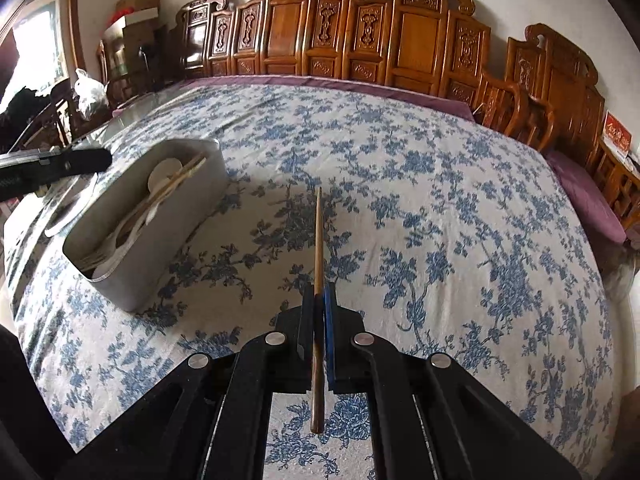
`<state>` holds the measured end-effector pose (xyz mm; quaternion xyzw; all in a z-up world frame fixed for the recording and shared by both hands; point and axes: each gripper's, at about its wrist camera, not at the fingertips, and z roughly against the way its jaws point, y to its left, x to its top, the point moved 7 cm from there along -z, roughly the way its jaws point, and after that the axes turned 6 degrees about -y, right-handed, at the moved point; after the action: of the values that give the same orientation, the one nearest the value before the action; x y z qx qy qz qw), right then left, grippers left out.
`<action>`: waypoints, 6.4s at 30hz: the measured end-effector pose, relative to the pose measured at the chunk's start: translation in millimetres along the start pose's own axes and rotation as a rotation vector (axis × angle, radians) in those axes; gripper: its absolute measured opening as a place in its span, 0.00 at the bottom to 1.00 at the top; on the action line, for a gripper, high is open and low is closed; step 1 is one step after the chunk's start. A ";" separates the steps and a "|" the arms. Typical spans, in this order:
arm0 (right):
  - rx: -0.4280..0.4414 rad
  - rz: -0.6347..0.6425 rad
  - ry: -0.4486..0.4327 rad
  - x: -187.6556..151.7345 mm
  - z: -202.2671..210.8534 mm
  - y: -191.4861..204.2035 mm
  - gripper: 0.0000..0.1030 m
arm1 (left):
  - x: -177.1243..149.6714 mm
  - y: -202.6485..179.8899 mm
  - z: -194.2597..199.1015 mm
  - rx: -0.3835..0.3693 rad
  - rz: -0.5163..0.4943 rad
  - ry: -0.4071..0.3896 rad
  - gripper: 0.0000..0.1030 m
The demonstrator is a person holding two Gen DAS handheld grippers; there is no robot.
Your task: Organize utensils
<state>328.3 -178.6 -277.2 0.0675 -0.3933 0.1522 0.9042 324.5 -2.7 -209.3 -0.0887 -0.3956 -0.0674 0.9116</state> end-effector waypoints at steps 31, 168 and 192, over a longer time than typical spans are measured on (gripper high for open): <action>0.042 0.128 -0.073 53.9 40.8 71.9 0.05 | -45.0 53.7 -45.5 0.066 0.067 0.159 0.05; -0.120 -0.143 -0.427 33.3 299.3 39.0 0.97 | -9.6 -57.1 251.5 0.143 0.002 -0.273 0.92; -0.139 -0.140 -0.480 36.4 334.5 44.5 0.97 | -13.3 -64.3 282.1 0.158 -0.004 -0.333 0.92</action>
<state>106.0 -209.4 -22.6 0.0665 -0.6005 0.0413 0.7957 103.0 -4.0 -22.8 -0.0256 -0.5452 -0.0225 0.8376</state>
